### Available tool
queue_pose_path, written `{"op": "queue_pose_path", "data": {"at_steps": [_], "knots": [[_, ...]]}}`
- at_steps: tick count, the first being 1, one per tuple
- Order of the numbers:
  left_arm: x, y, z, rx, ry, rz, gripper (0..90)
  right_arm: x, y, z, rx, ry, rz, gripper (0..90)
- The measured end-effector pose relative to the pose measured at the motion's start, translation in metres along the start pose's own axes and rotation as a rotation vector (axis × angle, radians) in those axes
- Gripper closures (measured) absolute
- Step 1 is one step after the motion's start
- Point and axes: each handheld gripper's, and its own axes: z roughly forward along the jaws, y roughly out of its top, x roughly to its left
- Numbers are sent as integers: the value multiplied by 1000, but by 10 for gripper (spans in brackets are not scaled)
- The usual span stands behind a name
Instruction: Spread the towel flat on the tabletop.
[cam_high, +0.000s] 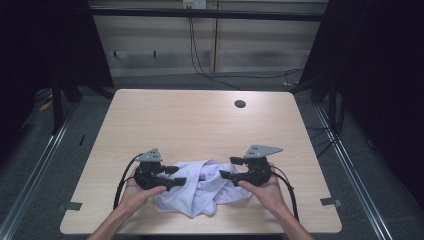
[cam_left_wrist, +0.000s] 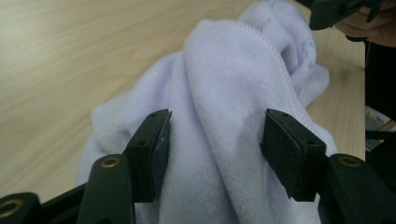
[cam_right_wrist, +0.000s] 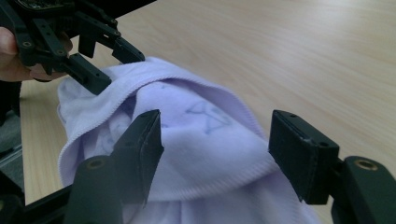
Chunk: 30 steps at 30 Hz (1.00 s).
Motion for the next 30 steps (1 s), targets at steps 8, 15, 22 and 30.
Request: {"op": "queue_pose_path", "data": {"at_steps": [8,15,22,30], "knots": [[1,-5,-9,-49,-66,20,770,11,-17,23,98,44,-23,811],[7,-4,-29,-177,-105,-49,789,-6,-14,-7,36,7,43,852],[9,8,-58,-355,-107,-110,811,-19,-12,-38,32,-82,73,857],[7,37,-68,-395,-13,-60,817,-37,11,-78,-70,-136,104,859]]}}
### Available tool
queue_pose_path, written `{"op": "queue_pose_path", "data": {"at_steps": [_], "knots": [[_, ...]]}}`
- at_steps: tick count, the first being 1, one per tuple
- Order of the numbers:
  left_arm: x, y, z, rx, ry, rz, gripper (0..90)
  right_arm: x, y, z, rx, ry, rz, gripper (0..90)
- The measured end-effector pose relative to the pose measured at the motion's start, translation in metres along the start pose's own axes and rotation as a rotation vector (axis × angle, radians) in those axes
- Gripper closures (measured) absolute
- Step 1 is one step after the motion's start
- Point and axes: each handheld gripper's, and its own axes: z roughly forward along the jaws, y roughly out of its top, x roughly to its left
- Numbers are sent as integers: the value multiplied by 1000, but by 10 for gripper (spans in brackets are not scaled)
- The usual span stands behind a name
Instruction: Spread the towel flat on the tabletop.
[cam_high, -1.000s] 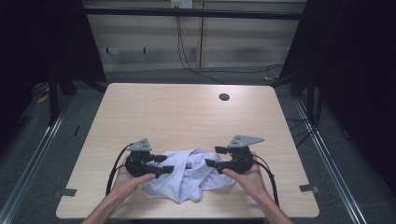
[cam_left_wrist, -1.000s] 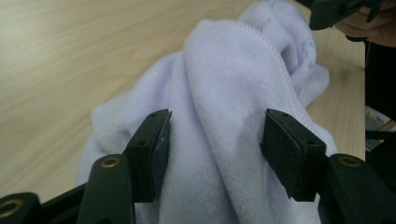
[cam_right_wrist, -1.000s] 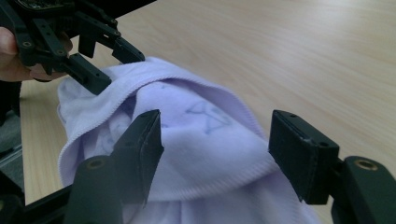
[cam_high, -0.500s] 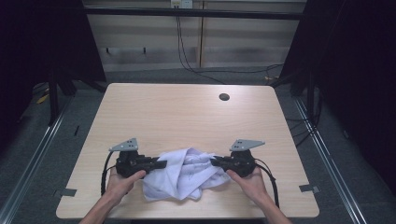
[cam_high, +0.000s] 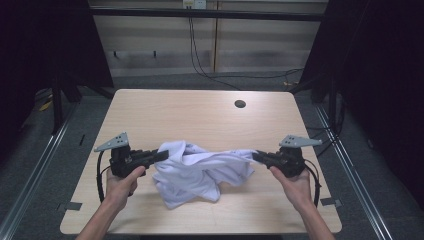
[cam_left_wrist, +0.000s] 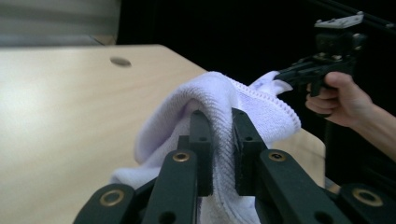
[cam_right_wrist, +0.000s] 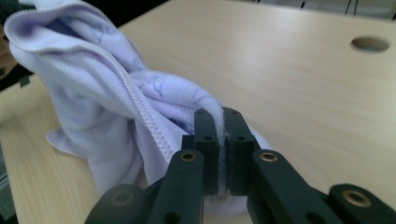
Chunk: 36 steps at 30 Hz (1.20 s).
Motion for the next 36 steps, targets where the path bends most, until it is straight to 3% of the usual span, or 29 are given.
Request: {"op": "queue_pose_path", "data": {"at_steps": [2,3,4,5,7,8,9,10,11,12,13,15,16,17,18,19,20,21,22,23,24,25,26,28,29,30,31,32,36], "knots": [[1,18,6,-11,17,29,817,-6,18,-9,-51,-2,15,859],[1,18,6,-11,17,29,818,-6,18,-9,-51,-2,15,859],[2,40,12,-14,53,60,819,-12,44,-18,-96,-15,17,860],[2,40,12,-14,53,60,819,-12,44,-18,-96,-15,17,860],[6,67,16,-32,78,77,820,-15,67,-22,-120,-32,10,860],[6,91,17,-49,109,104,820,-20,96,-28,-148,-50,6,861],[6,91,17,-49,109,104,820,-20,96,-28,-148,-50,6,861],[3,118,18,-70,131,147,820,-22,120,-32,-175,-68,-11,861],[3,118,18,-70,131,147,820,-22,120,-32,-175,-68,-11,861],[-3,144,17,-100,155,197,820,-22,151,-40,-225,-101,-49,862],[-8,156,16,-129,165,213,820,-21,161,-43,-247,-113,-67,863],[-14,166,14,-149,172,244,820,-20,174,-49,-281,-112,-71,863],[-22,173,12,-165,181,274,820,-19,185,-57,-328,-112,-80,865],[-29,175,11,-166,182,302,819,-14,191,-71,-430,-83,-75,868],[-40,164,12,-152,155,320,818,-13,187,-73,-442,-86,-80,868],[-40,164,12,-152,155,320,817,-13,187,-73,-442,-86,-80,868],[-40,135,19,-88,144,307,816,-16,165,-68,-390,-101,-81,869],[-40,135,19,-88,144,307,814,-21,148,-63,-349,-102,-76,869],[-31,92,33,5,122,251,814,-25,128,-56,-303,-99,-57,869],[-31,92,33,5,122,251,812,-25,128,-56,-303,-99,-57,869],[-24,61,45,90,114,211,812,-33,77,-37,-171,-109,-37,870],[-20,43,52,143,107,190,812,-33,77,-37,-171,-109,-37,870],[-17,22,58,183,95,183,810,-41,38,-24,-77,-107,-7,870],[-13,-11,66,234,29,111,803,-47,1,-17,-19,-96,29,871],[-16,-23,68,259,14,116,792,-48,-14,-16,-5,-84,50,871],[-19,-32,68,285,-11,108,792,-48,-14,-16,-5,-84,50,871],[-23,-38,67,304,-38,112,758,-48,-26,-15,33,-87,52,871],[-25,-40,62,306,-53,110,656,-49,-49,-12,107,-107,53,871],[-17,-42,39,251,-45,62,540,-60,-70,-17,144,-135,87,868]]}}
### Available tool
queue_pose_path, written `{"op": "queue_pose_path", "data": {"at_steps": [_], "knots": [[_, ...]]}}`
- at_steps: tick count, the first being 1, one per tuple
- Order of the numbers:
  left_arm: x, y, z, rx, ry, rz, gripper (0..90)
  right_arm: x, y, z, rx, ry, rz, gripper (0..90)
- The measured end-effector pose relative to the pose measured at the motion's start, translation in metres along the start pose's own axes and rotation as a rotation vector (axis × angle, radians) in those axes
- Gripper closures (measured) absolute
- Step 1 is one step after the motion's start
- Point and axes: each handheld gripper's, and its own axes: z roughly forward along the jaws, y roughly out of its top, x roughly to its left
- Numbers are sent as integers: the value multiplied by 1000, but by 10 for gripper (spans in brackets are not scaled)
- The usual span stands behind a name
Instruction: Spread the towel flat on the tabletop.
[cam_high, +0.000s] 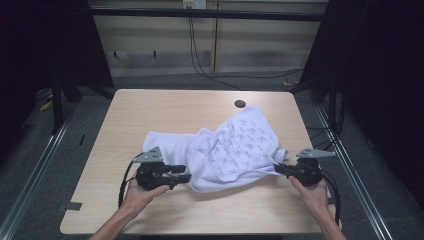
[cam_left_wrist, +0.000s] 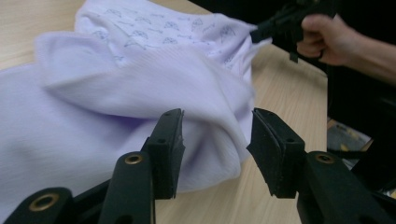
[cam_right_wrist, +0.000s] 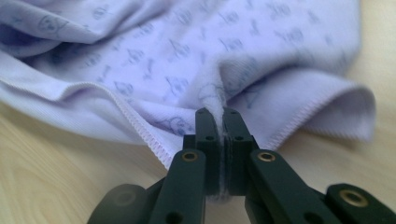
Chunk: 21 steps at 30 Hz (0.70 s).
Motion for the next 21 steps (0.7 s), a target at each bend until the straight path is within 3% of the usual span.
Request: {"op": "queue_pose_path", "data": {"at_steps": [2,3,4,5,7,8,9,10,11,12,13,14,15,17,21], "knots": [[9,-3,-5,-11,48,-19,538,-6,-6,-3,35,-22,-5,846],[16,-4,-6,-19,67,-37,544,-7,-7,-5,33,-24,-2,797],[30,-4,-3,-17,116,-60,549,-7,-8,-13,0,-52,-7,656],[30,-4,-3,-17,116,-60,549,-7,-8,-13,0,-52,-7,656],[53,-6,14,36,170,-62,541,-3,-2,-23,-36,-87,-11,568],[53,-6,14,36,170,-62,537,-3,-2,-23,-36,-87,-11,568],[62,-10,23,60,183,-82,537,-2,0,-24,-39,-101,-9,547],[68,-12,30,98,173,-89,594,2,6,-28,-85,-71,-7,548],[69,-14,35,134,181,-79,594,2,6,-28,-85,-71,-7,548],[69,-16,39,172,193,-59,654,3,7,-28,-97,-52,-8,548],[70,-17,42,204,179,-53,732,7,9,-26,-107,-24,-12,549],[68,-20,43,206,203,-35,791,12,10,-23,-102,-2,-22,549],[68,-20,43,210,202,-41,854,20,11,-18,-94,23,-32,548],[64,-22,41,213,203,-43,877,32,13,-7,-81,67,-59,550],[45,-33,34,222,156,-47,884,62,22,13,-52,146,-125,552]]}}
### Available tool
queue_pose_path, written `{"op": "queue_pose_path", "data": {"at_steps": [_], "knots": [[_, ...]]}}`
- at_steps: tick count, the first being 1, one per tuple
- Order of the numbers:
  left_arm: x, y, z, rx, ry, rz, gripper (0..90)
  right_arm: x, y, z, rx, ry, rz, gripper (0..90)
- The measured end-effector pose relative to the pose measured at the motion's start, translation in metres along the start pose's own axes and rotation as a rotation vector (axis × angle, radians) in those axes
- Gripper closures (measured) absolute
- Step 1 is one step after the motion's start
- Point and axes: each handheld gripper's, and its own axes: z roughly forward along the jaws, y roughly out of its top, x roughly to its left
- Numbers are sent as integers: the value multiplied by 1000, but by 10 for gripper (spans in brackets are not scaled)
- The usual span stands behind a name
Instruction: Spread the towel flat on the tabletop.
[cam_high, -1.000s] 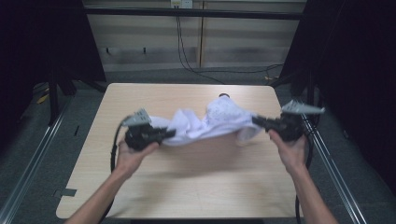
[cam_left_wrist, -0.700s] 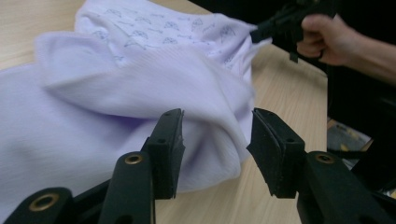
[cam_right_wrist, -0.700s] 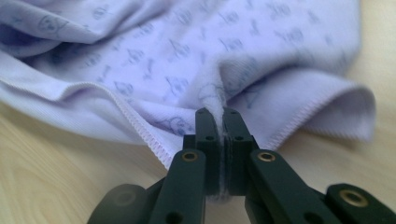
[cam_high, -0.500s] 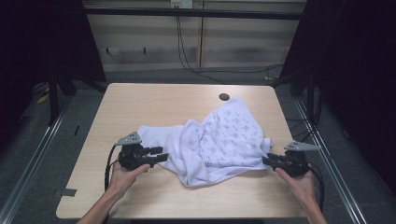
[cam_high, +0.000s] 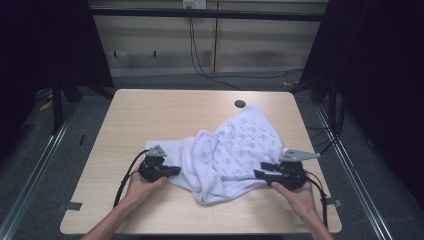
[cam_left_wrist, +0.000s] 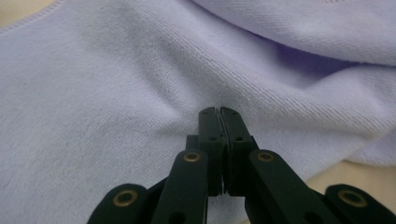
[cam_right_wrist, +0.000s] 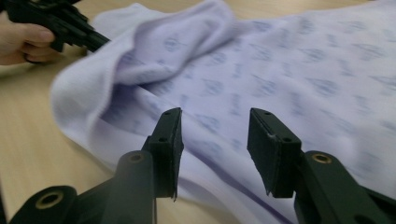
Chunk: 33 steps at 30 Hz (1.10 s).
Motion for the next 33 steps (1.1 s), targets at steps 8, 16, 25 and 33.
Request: {"op": "queue_pose_path", "data": {"at_steps": [8,16,25,33], "knots": [[-40,-20,-14,77,-117,-56,876,49,29,65,48,161,-81,550],[-20,-23,-42,-50,-37,-77,736,77,47,130,148,243,-123,504],[-7,-30,-38,-12,74,-64,729,57,30,79,93,138,-105,896],[-16,-29,-34,11,3,-56,704,2,-35,-2,141,-47,11,896]]}}
